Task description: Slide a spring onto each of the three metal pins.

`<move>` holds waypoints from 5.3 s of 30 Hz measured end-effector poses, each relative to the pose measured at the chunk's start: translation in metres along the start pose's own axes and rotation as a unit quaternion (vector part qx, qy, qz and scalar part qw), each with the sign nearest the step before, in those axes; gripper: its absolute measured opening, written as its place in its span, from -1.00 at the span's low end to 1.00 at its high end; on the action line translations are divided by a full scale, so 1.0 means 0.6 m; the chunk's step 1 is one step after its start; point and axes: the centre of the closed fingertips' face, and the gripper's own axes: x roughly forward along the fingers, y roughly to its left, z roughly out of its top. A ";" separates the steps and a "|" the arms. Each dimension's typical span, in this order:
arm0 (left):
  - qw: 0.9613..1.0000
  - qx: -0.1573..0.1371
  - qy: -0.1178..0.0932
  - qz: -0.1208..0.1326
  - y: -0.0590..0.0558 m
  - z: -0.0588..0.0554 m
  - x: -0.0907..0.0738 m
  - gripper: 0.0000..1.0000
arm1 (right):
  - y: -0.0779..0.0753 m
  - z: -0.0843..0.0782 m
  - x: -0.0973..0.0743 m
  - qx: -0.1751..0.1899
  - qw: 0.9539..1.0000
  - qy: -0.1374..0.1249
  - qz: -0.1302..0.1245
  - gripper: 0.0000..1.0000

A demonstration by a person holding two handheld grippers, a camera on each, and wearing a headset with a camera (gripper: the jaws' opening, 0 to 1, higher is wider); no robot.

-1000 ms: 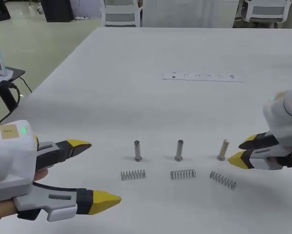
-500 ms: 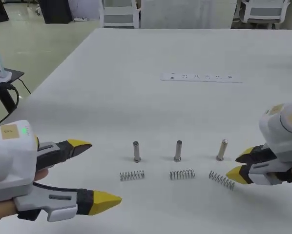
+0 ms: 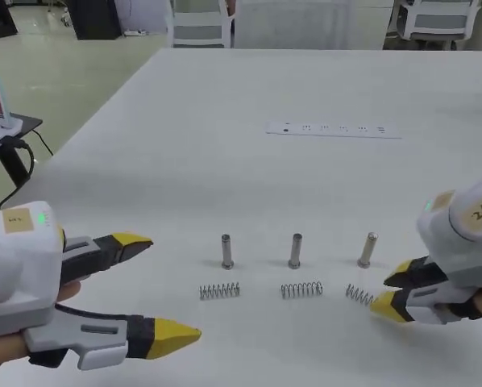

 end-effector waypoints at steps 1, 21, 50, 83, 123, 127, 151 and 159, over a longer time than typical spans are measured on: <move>1.000 0.000 0.000 0.000 0.000 0.000 0.000 0.49 | 0.001 -0.001 0.001 -0.002 1.000 0.002 0.001 -0.57; 1.000 -0.002 0.000 -0.006 -0.001 -0.004 0.004 0.47 | 0.004 -0.014 0.014 -0.024 0.999 0.024 0.008 -0.73; 1.000 0.004 0.002 -0.019 -0.009 -0.002 0.007 0.42 | 0.005 -0.010 0.011 -0.013 0.999 0.028 0.010 -0.84; 0.997 0.030 0.007 -0.075 -0.027 0.022 0.033 0.29 | 0.047 0.073 -0.016 -0.073 0.996 0.022 0.039 -0.84; 0.981 0.081 0.046 -0.172 -0.068 0.027 0.124 -0.18 | 0.124 0.144 0.006 -0.161 0.982 0.030 0.090 -0.84; 0.979 0.090 0.047 -0.175 -0.070 0.026 0.130 -0.26 | 0.127 0.147 0.007 -0.164 0.981 0.030 0.094 -0.84; 0.973 0.119 0.030 -0.196 -0.089 0.029 0.145 -0.78 | 0.150 0.151 -0.002 -0.181 0.976 0.027 0.122 -0.84; 0.971 0.130 0.027 -0.199 -0.093 0.029 0.145 -0.87 | 0.154 0.149 -0.004 -0.186 0.974 0.029 0.126 -0.84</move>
